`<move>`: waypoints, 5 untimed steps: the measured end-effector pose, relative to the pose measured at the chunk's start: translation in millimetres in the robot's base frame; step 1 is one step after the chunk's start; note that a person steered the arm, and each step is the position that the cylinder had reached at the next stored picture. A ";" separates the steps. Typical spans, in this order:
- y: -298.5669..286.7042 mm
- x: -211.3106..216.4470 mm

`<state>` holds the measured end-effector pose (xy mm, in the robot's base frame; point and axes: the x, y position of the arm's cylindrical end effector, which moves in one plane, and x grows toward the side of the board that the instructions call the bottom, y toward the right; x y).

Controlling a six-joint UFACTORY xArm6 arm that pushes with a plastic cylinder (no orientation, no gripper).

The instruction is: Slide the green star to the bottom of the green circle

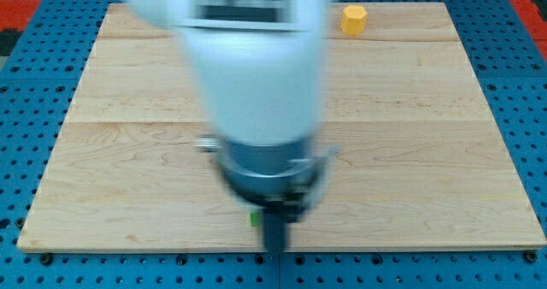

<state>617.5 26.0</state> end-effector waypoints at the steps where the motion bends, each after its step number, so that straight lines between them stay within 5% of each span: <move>1: -9.6 -0.9; 3: -49.1 -36.2; 5: -9.7 -53.5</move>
<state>564.0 16.3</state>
